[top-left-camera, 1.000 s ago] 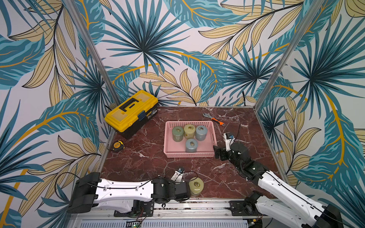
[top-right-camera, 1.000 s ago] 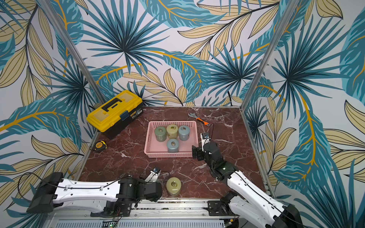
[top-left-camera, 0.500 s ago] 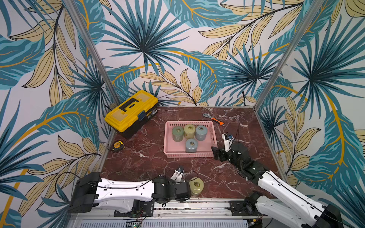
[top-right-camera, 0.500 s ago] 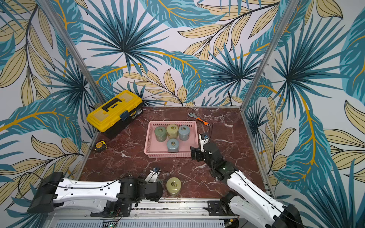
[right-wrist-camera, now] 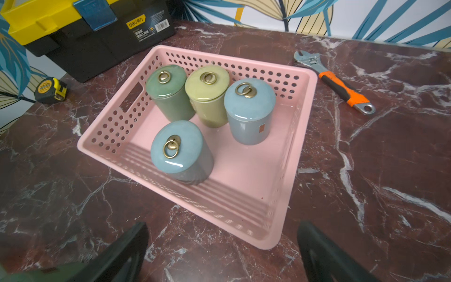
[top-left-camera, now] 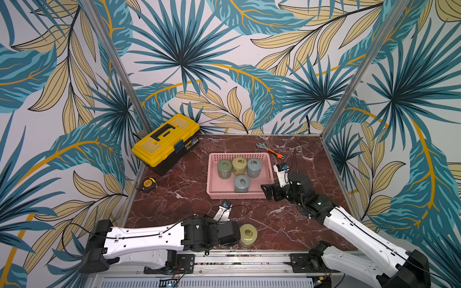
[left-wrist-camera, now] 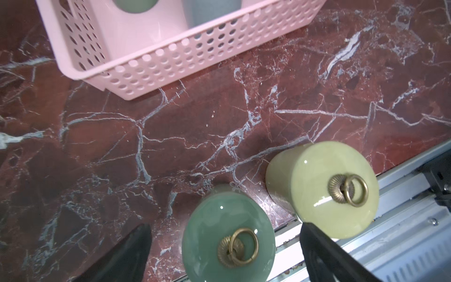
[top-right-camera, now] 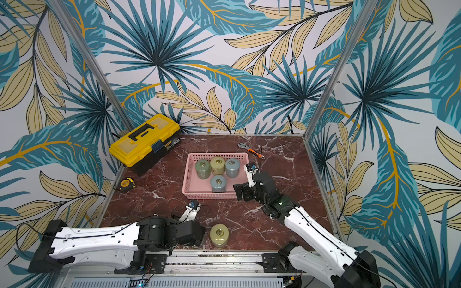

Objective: Take the tea canister out of the basket
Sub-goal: Place the tea canister at the center of the board.

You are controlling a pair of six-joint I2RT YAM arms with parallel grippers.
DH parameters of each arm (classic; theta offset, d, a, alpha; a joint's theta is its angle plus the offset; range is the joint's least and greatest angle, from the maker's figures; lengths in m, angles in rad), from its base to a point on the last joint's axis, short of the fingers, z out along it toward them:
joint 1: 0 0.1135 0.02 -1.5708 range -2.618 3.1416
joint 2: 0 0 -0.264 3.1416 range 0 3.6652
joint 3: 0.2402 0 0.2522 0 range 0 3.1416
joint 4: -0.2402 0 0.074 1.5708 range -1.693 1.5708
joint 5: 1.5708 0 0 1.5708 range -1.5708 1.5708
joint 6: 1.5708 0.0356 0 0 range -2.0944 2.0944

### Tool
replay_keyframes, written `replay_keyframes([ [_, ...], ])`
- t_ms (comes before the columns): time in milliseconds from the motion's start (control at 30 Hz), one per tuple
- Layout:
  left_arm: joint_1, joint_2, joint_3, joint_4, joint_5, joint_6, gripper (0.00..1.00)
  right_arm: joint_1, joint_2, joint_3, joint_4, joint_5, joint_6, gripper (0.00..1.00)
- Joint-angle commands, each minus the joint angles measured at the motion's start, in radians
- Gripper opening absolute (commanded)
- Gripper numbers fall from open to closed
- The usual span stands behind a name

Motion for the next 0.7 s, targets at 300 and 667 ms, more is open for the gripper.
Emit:
replay_keyframes([
  [300, 0.259, -0.068, 0.008, 0.200, 0.047, 0.298, 1.00, 0.084, 0.217, 0.227, -0.258, -0.002, 0.043, 0.99],
  [667, 0.504, -0.090, -0.047, 0.384, 0.173, 0.453, 1.00, 0.168, 0.425, 0.406, -0.304, 0.093, 0.068, 0.99],
])
